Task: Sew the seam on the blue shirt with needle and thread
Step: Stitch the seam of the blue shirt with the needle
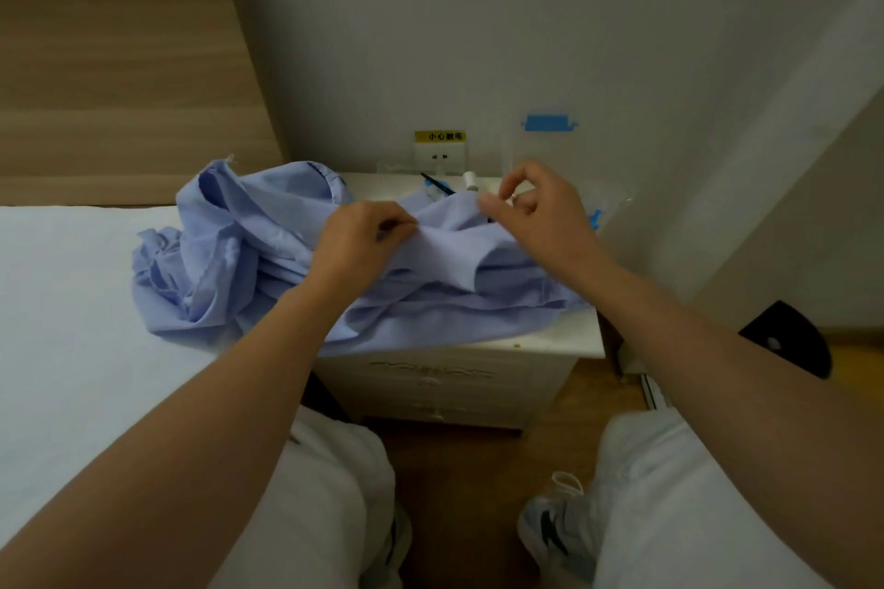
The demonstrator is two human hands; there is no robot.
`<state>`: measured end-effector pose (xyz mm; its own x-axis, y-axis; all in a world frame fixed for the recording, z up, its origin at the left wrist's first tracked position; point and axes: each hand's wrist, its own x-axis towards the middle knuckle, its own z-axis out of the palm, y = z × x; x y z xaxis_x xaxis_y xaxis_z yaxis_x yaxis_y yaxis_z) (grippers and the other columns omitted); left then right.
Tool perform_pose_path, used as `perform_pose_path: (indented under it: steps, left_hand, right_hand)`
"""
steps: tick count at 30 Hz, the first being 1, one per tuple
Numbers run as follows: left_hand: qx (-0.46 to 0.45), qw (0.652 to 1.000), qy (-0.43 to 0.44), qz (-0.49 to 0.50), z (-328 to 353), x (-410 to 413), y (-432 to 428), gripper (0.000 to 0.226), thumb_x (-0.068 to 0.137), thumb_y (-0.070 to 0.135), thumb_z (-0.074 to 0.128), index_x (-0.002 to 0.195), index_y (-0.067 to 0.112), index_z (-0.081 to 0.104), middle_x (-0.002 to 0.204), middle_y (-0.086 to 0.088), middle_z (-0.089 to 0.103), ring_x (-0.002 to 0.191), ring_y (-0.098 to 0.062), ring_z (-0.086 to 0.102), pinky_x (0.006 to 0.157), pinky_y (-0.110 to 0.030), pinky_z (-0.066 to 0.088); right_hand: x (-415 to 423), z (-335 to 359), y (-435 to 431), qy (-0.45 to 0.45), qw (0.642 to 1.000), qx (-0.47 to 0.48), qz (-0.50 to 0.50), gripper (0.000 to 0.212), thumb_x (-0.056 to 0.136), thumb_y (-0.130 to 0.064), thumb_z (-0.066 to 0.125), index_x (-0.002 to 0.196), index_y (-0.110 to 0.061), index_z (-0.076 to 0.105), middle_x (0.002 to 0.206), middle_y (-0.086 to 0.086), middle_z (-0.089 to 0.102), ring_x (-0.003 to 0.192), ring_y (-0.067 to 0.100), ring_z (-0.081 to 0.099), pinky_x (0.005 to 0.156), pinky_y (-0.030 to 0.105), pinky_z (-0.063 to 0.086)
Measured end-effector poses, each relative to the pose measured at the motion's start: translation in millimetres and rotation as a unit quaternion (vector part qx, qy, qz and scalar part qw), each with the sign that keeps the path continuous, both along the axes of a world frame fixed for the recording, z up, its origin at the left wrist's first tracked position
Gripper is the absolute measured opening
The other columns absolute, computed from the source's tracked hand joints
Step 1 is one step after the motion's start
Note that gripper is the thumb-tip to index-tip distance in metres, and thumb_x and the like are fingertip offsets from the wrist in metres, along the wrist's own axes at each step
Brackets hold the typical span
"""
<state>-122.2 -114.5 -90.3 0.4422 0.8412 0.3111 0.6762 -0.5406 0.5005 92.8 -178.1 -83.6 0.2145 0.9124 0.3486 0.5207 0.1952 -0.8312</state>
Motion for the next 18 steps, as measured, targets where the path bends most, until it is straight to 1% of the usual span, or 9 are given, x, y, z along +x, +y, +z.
perform_pose_path:
  steps: [2,3,5,7,9,11,13,15,18]
  left_hand:
    - [0.002,0.999,-0.028,0.028,3,-1,1,0.018,0.095,0.019,0.057,0.100,0.011,0.073,0.090,-0.011,0.072,0.081,-0.026,0.062,0.070,-0.024,0.036]
    - [-0.005,0.998,-0.037,0.041,5,0,2,0.019,0.095,0.019,0.057,0.100,0.010,0.073,0.090,-0.011,0.071,0.079,-0.024,0.060,0.070,-0.024,0.036]
    - [-0.015,0.997,-0.046,0.054,7,3,2,0.021,0.096,0.019,0.055,0.102,0.010,0.073,0.092,-0.011,0.071,0.077,-0.017,0.055,0.071,-0.022,0.035]
    - [-0.015,0.998,-0.048,0.048,8,6,2,0.021,0.096,0.019,0.054,0.103,0.010,0.073,0.094,-0.011,0.072,0.077,-0.015,0.054,0.071,-0.022,0.036]
    - [-0.025,0.997,-0.057,0.040,9,5,2,0.021,0.096,0.018,0.055,0.102,0.011,0.073,0.093,-0.010,0.072,0.078,-0.016,0.056,0.070,-0.022,0.038]
    - [-0.037,0.997,-0.066,0.034,10,5,2,0.020,0.095,0.019,0.056,0.101,0.011,0.073,0.091,-0.008,0.071,0.078,-0.015,0.057,0.068,-0.019,0.039]
    - [-0.056,0.994,-0.088,0.037,10,5,1,0.019,0.095,0.019,0.057,0.100,0.010,0.073,0.089,-0.005,0.070,0.080,-0.015,0.059,0.071,-0.020,0.041]
    - [-0.080,0.990,-0.108,0.048,10,5,0,0.018,0.094,0.020,0.058,0.100,0.011,0.073,0.086,-0.002,0.067,0.081,-0.015,0.059,0.072,-0.021,0.042]
    - [-0.113,0.987,-0.110,0.044,10,4,-1,0.018,0.094,0.022,0.057,0.100,0.016,0.073,0.084,0.003,0.067,0.078,-0.012,0.059,0.065,-0.013,0.042]
  right_hand:
    - [-6,3,-5,-0.090,0.994,-0.017,0.064,0.029,0.079,-0.045,0.074,0.078,-0.020,0.058,0.051,-0.011,0.040,0.048,0.007,0.036,0.055,0.026,0.035]
    - [-10,4,-8,-0.151,0.984,-0.049,0.084,0.032,0.074,-0.051,0.075,0.086,-0.025,0.060,0.055,-0.014,0.040,0.053,0.006,0.039,0.058,0.027,0.035]
    - [-16,3,-12,-0.263,0.954,-0.101,0.104,0.058,0.068,-0.061,0.075,0.115,-0.032,0.055,0.064,-0.020,0.037,0.064,0.007,0.046,0.063,0.029,0.036]
    - [-19,3,-10,-0.317,0.939,-0.068,0.112,0.075,0.072,-0.055,0.076,0.136,-0.031,0.043,0.063,-0.021,0.033,0.060,0.005,0.043,0.062,0.030,0.037]
    - [-21,1,-5,-0.369,0.921,-0.003,0.123,0.074,0.082,-0.040,0.072,0.143,-0.036,0.031,0.059,-0.013,0.037,0.054,0.012,0.046,0.057,0.033,0.042]
    - [-21,0,-3,-0.426,0.895,0.061,0.120,0.075,0.083,-0.026,0.069,0.143,-0.037,0.025,0.060,0.001,0.048,0.049,0.018,0.045,0.048,0.031,0.040]
    - [-21,-8,-3,-0.446,0.879,0.125,0.117,0.076,0.074,-0.013,0.075,0.140,-0.029,0.041,0.061,0.008,0.059,0.042,0.016,0.040,0.043,0.026,0.036]
    - [-21,-16,-2,-0.442,0.876,0.156,0.114,0.068,0.069,-0.005,0.077,0.132,-0.023,0.055,0.063,0.007,0.063,0.040,0.020,0.048,0.043,0.031,0.045]
    - [-19,-21,0,-0.419,0.885,0.183,0.094,0.021,0.080,-0.019,0.065,0.101,-0.021,0.070,0.059,0.004,0.062,0.045,0.023,0.056,0.049,0.033,0.049]
